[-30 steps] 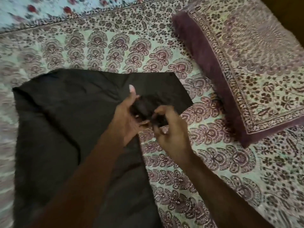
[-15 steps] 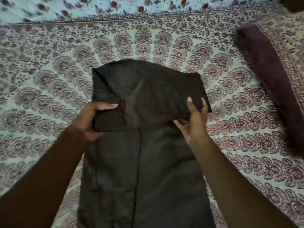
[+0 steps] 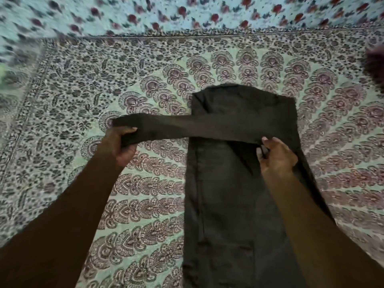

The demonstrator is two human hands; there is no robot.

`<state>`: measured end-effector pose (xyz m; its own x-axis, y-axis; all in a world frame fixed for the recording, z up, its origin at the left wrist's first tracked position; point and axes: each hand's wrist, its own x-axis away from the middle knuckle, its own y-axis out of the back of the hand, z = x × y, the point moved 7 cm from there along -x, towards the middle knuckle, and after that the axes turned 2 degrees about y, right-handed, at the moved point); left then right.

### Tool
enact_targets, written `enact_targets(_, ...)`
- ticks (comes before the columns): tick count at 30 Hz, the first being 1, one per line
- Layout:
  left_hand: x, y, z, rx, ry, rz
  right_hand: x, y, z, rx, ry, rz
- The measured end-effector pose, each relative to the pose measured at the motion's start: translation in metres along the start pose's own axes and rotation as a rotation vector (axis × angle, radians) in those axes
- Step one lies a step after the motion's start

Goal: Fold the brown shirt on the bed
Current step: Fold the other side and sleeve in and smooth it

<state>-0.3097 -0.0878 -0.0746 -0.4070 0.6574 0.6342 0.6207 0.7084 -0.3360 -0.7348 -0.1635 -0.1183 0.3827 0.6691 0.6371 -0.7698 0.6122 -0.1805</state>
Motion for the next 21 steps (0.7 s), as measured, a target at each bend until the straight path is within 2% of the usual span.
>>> enact_targets(3, -0.027, 0.036, -0.006, -0.056, 0.010, -0.122, 0.007, -0.012, -0.008, 0.061, 0.058, 0.054)
enact_targets(7, -0.052, 0.077, -0.013, -0.111, 0.018, -0.277, 0.008, -0.017, -0.022, 0.062, 0.059, -0.083)
enact_targets(11, -0.052, 0.092, -0.023, -0.194, -0.180, -0.432, 0.010, -0.019, -0.033, 0.047, 0.022, -0.100)
enact_targets(15, -0.052, 0.086, -0.023, -0.607, -0.258, -0.481, 0.008, -0.014, -0.035, 0.037, 0.001, -0.097)
enact_targets(19, -0.034, 0.074, -0.024, -1.070, -0.317, -0.583, 0.005, -0.013, -0.036, 0.029, -0.058, -0.014)
enact_targets(21, -0.022, 0.062, -0.020, -1.329, -0.422, -0.599, 0.007, -0.012, -0.036, 0.070, -0.092, 0.013)
